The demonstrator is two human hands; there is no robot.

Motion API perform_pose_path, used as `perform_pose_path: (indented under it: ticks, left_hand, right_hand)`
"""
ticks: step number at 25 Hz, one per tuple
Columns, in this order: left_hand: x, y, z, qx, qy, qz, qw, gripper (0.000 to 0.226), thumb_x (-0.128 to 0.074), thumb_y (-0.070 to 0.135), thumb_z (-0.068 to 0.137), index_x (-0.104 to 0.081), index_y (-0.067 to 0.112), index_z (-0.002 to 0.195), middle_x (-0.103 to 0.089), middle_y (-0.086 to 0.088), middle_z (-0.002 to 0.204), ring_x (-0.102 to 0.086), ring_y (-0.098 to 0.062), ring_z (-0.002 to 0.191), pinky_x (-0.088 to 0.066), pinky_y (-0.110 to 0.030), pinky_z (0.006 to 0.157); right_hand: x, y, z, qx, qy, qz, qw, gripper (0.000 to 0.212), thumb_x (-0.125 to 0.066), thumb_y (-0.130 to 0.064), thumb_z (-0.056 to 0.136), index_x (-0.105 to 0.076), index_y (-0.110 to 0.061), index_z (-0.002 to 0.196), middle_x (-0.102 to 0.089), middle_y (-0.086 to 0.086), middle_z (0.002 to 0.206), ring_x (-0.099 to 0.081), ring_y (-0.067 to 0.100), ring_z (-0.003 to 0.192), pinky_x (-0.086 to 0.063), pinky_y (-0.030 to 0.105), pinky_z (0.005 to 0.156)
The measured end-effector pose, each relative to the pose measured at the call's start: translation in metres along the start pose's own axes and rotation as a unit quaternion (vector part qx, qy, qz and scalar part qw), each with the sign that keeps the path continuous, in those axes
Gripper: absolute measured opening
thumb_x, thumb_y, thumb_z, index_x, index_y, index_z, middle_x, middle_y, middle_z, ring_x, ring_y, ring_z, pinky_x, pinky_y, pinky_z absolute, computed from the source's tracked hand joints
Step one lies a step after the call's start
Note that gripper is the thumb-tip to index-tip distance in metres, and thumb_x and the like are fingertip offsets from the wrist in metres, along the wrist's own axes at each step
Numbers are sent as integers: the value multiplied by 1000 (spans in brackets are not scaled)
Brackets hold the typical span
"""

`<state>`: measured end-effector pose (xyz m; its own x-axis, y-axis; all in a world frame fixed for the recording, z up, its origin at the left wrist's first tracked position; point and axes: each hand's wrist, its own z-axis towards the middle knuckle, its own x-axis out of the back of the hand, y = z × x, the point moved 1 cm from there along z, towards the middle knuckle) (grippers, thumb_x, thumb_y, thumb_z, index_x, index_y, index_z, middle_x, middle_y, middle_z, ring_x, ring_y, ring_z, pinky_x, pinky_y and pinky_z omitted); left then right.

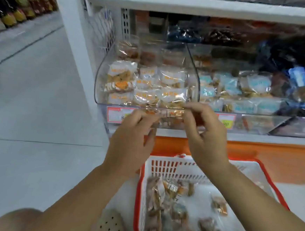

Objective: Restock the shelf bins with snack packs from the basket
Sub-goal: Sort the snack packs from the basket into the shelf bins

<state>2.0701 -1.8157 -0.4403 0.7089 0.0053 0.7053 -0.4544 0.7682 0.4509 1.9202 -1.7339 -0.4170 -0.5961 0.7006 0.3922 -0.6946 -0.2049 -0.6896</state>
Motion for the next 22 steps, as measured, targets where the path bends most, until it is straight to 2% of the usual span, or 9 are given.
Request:
perform_pose_path:
  ticks: [3,5,7,9,13,15,17,19,22]
  left_hand:
    - [-72,32,-51,56,-219,-61,972,45,-51,25,98,-44,32,142,-50,8,132,-52,-9,113,-51,-25,90]
    - [-118,36,-86,118,-319,-64,938,52,-51,23,98,-35,34,147,-46,10,144,-52,-8,120,-49,-32,101]
    - [-152,32,-119,211,-360,-88,904,53,-53,20,98,-37,33,146,-51,10,139,-57,-1,104,-53,-22,87]
    - [-174,26,-149,293,-396,-111,863,50,-52,20,99,-38,29,146,-55,7,135,-56,1,98,-50,-15,77]
    - [-207,20,-183,313,-463,-86,825,53,-53,21,97,-39,28,147,-50,1,142,-52,-15,124,-48,-36,101]
    - [-215,21,-181,313,-467,-78,823,52,-52,22,97,-39,29,147,-47,1,144,-49,-17,128,-45,-36,104]
    - [-220,20,-180,325,-466,-85,819,52,-52,23,97,-39,28,147,-46,1,145,-49,-17,128,-45,-36,104]
    - [-220,20,-182,330,-467,-86,816,52,-53,26,96,-40,29,147,-48,0,144,-54,-19,123,-47,-36,100]
    - [-219,22,-186,326,-467,-77,818,54,-56,32,95,-40,29,146,-51,0,140,-54,-16,121,-47,-33,99]
  right_hand:
    - [26,84,-96,-214,-68,-71,972,17,-48,-17,101,-58,-25,112,-60,-10,76,-53,7,60,-38,17,53]
    - [45,153,-154,-419,-147,-118,888,23,-44,-14,101,-58,-18,120,-64,2,90,-53,6,63,-41,18,57]
    - [70,204,-202,-577,-174,-157,782,32,-43,-11,98,-56,-11,128,-60,7,104,-56,19,78,-50,31,74]
    - [88,228,-229,-665,-128,-160,718,37,-45,-9,96,-54,-8,132,-55,10,103,-55,29,86,-52,40,83]
    - [99,252,-232,-693,-88,-155,698,51,-39,-1,97,-36,-11,147,-54,20,125,-55,25,67,-43,30,53]
    - [91,268,-231,-681,-118,-161,704,56,-46,-10,98,-29,-14,151,-41,19,147,-60,34,100,-50,36,72]
    - [79,283,-234,-667,-151,-173,709,66,-54,-25,96,-22,-14,153,-37,17,151,-48,37,127,-44,43,100]
    - [68,293,-239,-659,-165,-185,710,73,-58,-33,93,-21,-14,153,-44,18,145,-46,38,130,-40,46,106]
    - [49,294,-245,-608,-226,-267,712,57,-58,-40,91,-34,-23,140,-50,15,126,-51,36,115,-45,43,96]
